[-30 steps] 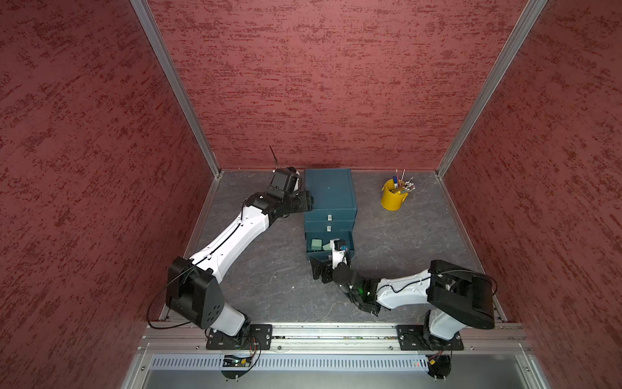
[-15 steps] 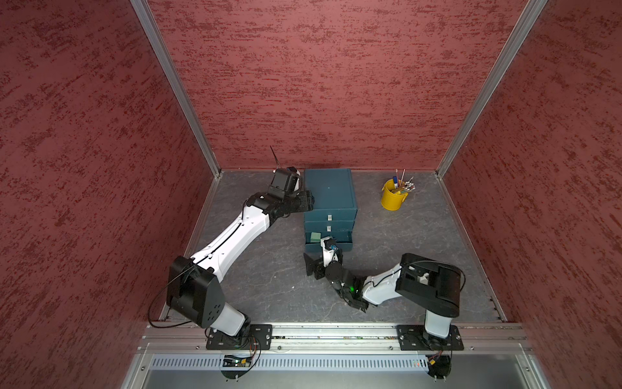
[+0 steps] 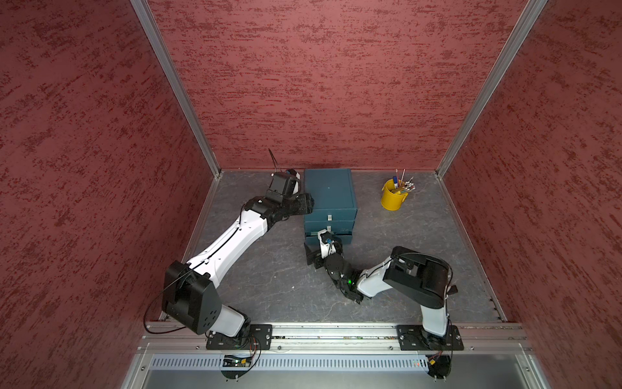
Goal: Place the plugs into the drawer by color
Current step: Close the drawer in the storage box.
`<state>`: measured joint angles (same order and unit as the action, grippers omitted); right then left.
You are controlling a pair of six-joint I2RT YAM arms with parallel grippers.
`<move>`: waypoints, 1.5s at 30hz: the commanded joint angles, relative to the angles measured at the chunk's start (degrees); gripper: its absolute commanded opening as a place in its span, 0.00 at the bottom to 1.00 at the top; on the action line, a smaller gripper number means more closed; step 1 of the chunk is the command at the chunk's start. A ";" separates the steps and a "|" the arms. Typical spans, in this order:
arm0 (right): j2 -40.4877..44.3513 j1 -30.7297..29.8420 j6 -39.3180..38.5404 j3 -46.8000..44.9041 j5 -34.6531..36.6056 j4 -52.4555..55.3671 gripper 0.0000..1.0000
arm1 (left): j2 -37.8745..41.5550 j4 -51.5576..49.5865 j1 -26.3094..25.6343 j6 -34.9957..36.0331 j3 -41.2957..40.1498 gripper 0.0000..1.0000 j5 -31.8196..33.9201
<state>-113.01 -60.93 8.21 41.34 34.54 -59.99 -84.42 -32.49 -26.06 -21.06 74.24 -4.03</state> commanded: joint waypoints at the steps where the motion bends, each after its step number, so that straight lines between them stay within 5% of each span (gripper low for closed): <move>1: -0.99 0.80 -4.55 1.91 -1.34 -1.71 0.98 | -0.79 -6.82 -0.19 2.42 -2.63 0.66 1.13; 21: -0.71 4.32 -1.51 0.51 -4.31 -4.42 0.98 | 1.54 -6.88 0.49 3.57 -4.77 0.66 1.57; 26: 6.55 3.75 3.34 -6.69 -8.52 -4.74 0.98 | 1.52 -6.97 0.77 3.58 -4.31 0.66 1.92; 30: 13.57 2.98 10.87 -13.93 -4.49 -1.42 0.95 | 1.45 -6.66 1.02 3.19 -3.77 0.66 1.72; 32: 15.42 2.76 15.53 -13.12 -1.06 6.96 0.87 | 1.33 -6.60 1.24 3.00 -3.47 0.66 1.62; 38: 9.50 2.86 19.95 -8.93 -0.17 11.40 0.00 | 0.84 -7.12 1.38 2.87 -2.28 0.66 1.51; 45: 5.16 3.59 18.09 -6.60 0.91 8.01 0.00 | 1.28 -7.15 1.46 2.87 -2.69 0.66 1.42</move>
<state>-106.13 -57.76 25.74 33.12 33.50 -50.74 -82.11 -32.99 -25.02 -19.44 72.44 -4.01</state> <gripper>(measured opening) 0.047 0.661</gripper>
